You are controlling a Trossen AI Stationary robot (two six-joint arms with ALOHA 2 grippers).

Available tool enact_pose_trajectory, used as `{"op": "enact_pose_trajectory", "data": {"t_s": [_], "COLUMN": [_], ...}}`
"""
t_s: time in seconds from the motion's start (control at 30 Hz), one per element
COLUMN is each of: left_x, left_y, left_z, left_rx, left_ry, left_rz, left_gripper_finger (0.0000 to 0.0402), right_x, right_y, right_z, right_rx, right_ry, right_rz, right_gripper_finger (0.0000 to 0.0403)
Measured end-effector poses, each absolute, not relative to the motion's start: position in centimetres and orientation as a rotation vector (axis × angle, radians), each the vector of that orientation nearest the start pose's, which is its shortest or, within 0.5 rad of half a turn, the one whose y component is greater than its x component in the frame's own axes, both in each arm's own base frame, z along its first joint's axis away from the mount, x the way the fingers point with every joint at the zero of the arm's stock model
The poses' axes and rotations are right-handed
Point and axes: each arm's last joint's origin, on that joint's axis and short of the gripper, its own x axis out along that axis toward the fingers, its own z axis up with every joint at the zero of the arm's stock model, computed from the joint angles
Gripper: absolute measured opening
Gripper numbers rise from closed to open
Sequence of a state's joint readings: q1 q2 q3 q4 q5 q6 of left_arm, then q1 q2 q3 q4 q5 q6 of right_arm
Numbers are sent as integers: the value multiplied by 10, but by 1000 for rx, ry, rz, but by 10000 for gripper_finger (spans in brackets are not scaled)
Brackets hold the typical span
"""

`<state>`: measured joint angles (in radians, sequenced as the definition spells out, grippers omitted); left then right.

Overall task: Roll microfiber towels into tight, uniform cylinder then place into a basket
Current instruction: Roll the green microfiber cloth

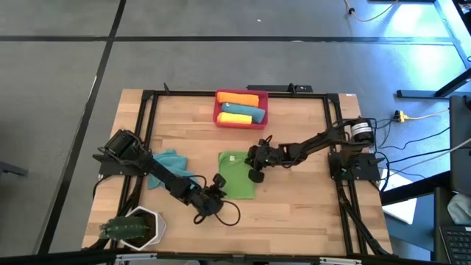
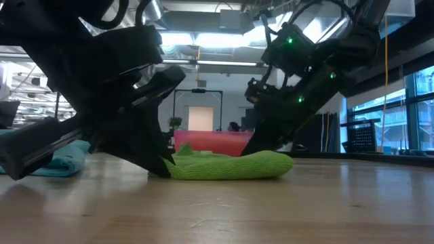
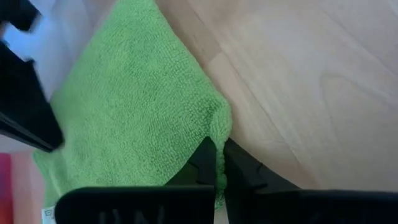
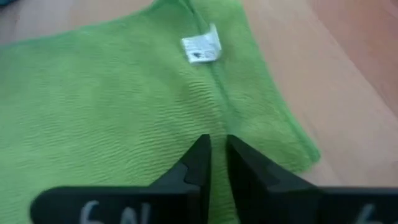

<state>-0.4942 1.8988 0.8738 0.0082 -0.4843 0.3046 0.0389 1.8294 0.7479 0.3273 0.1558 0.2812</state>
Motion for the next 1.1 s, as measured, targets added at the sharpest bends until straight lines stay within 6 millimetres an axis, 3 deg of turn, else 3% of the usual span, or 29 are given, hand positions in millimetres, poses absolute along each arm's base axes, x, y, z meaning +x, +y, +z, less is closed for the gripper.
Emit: {"op": "enact_pose_trajectory", "data": {"t_s": [0.2, 0.33, 0.47, 0.7, 0.9, 1.1], "left_x": [299, 299, 299, 299, 302, 304], "left_y": [-147, -147, -147, -143, -138, -136], "left_z": [96, 99, 105, 112, 113, 114], "left_rx": [726, 686, 647, 612, 581, 559], "left_ry": [895, 888, 873, 873, 870, 870], "left_rz": [-142, -136, -144, -165, -176, -184], "left_gripper_finger": [1, 0, 0, 0, 0, 0], "right_x": [319, 316, 307, 292, 285, 284], "right_y": [21, 53, 92, 137, 154, 158], "right_z": [139, 151, 145, 135, 123, 109], "right_rx": [119, 12, -108, -307, -449, -551], "right_ry": [685, 641, 651, 625, 627, 639], "right_rz": [-149, 7, 129, 124, 100, 62], "right_gripper_finger": [125, 157, 180, 220, 250, 254]}}
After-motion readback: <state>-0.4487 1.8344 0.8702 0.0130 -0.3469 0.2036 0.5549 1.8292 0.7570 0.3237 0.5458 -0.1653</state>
